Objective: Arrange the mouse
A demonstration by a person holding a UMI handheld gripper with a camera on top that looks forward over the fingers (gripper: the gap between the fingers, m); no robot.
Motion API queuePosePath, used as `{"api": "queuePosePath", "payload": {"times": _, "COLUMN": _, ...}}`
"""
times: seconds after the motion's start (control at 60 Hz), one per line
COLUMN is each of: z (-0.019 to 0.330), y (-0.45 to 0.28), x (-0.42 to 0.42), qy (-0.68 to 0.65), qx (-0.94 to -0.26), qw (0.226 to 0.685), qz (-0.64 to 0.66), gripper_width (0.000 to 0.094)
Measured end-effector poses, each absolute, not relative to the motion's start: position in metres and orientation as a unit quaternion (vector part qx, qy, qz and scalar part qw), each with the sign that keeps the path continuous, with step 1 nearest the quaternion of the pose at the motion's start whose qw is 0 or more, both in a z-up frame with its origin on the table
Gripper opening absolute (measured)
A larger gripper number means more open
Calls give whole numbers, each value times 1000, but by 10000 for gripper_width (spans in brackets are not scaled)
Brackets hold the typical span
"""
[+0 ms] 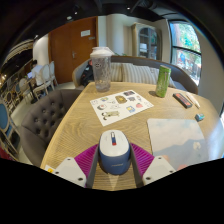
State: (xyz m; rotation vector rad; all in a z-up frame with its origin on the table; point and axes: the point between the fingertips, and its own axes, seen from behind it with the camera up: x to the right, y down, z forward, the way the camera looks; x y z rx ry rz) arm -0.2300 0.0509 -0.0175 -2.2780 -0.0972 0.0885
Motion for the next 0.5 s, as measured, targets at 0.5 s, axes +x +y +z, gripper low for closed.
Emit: {"api": "queuePosePath", "payload": {"times": 0.5, "z": 174, "y": 105, "x": -68, "qy": -13, "qx": -842, "qw": 540, "qz": 7, "gripper_width": 436}}
